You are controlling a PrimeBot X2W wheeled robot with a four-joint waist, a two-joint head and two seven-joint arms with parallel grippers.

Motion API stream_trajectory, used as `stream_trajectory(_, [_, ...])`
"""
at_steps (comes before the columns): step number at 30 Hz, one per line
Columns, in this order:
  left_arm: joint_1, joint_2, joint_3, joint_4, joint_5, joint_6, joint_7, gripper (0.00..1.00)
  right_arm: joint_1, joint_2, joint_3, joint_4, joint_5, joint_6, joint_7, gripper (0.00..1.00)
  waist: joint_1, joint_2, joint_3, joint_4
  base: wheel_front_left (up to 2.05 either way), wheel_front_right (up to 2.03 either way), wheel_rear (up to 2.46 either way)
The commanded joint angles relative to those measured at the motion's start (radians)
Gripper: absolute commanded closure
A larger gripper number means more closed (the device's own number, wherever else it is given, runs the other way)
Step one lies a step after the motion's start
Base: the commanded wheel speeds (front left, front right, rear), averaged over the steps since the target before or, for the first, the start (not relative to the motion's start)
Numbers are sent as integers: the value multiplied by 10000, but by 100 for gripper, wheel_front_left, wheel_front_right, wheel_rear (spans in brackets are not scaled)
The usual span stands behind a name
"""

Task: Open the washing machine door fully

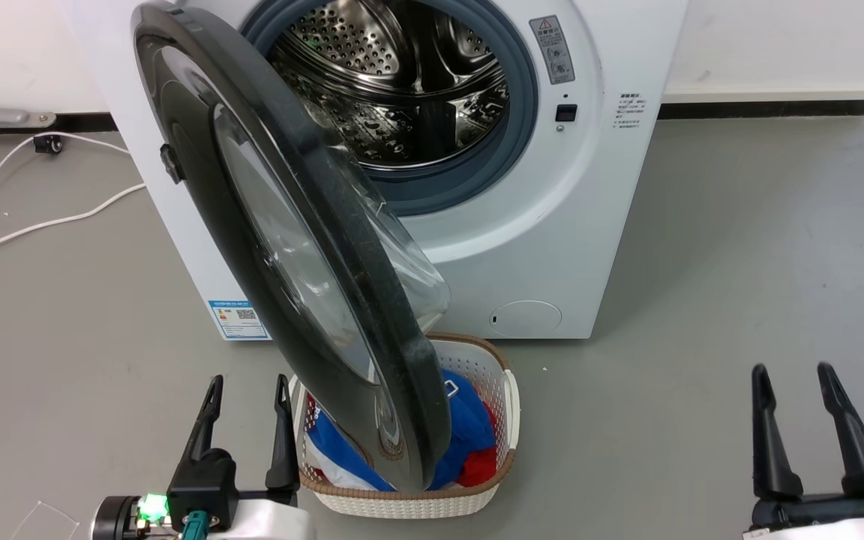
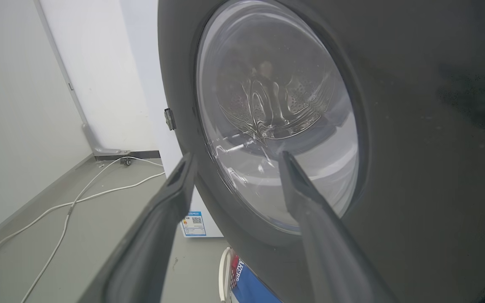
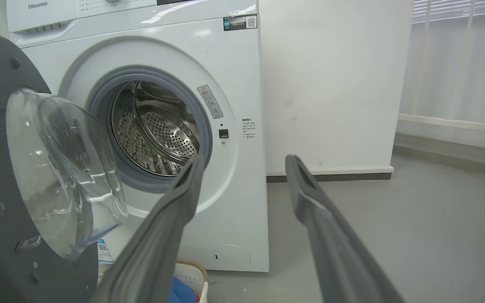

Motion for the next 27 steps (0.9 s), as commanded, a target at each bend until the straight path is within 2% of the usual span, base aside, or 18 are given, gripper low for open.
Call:
stream_trajectory(1, [116,-2,16,-11,-1,56,-28,0,146,34,-45,115,40,-2,-20,0,1,0,-1,12,0,0,0])
stream_trajectory(19, [176,-12,95,18,-172,51,-28,0,181,38,-12,689,-132,-2,-21,0,1,0,-5,70,0,0,0])
stream_trajectory(20, [170,-15,96,34,-171,31,-28,3,168,39,-3,699,-132,-2,-21,0,1,0,-1,75,0,0,0])
stream_trajectory(21, [156,-11,120,24,-168,39,-28,51,155,39,13,708,-138,-2,-21,0,1,0,3,79,0,0,0])
stream_trajectory(22, [146,-12,130,13,-172,55,-28,91,142,39,23,716,-132,-2,-21,0,1,0,6,81,0,0,0])
stream_trajectory(23, [154,-15,125,31,-194,42,-28,100,133,39,30,724,-118,-2,-21,0,1,0,7,85,0,0,0])
stream_trajectory(27, [123,-18,182,38,-326,10,-28,100,85,39,59,736,-101,-2,-21,0,1,0,12,86,0,0,0])
